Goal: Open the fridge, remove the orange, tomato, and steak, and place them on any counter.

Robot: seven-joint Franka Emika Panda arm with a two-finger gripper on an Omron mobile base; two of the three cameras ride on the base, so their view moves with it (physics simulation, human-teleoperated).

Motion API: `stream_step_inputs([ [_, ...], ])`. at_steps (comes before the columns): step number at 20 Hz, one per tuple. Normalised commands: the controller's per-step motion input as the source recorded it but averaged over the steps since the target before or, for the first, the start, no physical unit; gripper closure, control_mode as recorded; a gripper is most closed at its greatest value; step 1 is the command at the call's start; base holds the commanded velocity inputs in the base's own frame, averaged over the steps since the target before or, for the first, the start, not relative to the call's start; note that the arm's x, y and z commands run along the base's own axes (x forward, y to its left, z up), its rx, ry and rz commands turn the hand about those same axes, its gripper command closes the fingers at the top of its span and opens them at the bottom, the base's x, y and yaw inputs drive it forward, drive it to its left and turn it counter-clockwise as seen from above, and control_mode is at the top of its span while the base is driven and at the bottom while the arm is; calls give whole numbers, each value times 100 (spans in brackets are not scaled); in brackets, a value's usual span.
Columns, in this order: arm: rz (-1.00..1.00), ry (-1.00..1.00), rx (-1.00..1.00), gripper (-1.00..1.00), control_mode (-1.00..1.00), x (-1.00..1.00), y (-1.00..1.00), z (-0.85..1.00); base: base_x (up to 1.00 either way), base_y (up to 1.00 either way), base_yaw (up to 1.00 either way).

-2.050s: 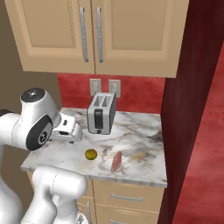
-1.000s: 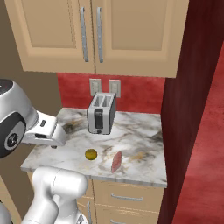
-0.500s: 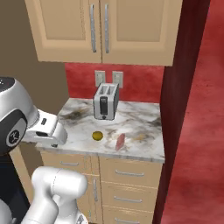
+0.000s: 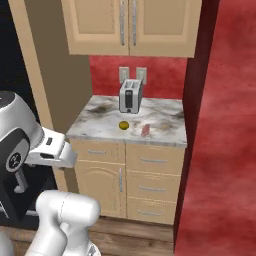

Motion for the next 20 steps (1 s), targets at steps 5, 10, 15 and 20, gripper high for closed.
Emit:
stream_step_inputs([
  [5,0,0,0,-100,100,0,0,0,-42,57,0],
  [10,0,0,0,-100,100,0,0,0,-51,74,0],
  [15,0,0,0,-100,100,0,0,0,-60,69,0],
  [20,0,0,0,-100,100,0,0,0,-29,69,0],
])
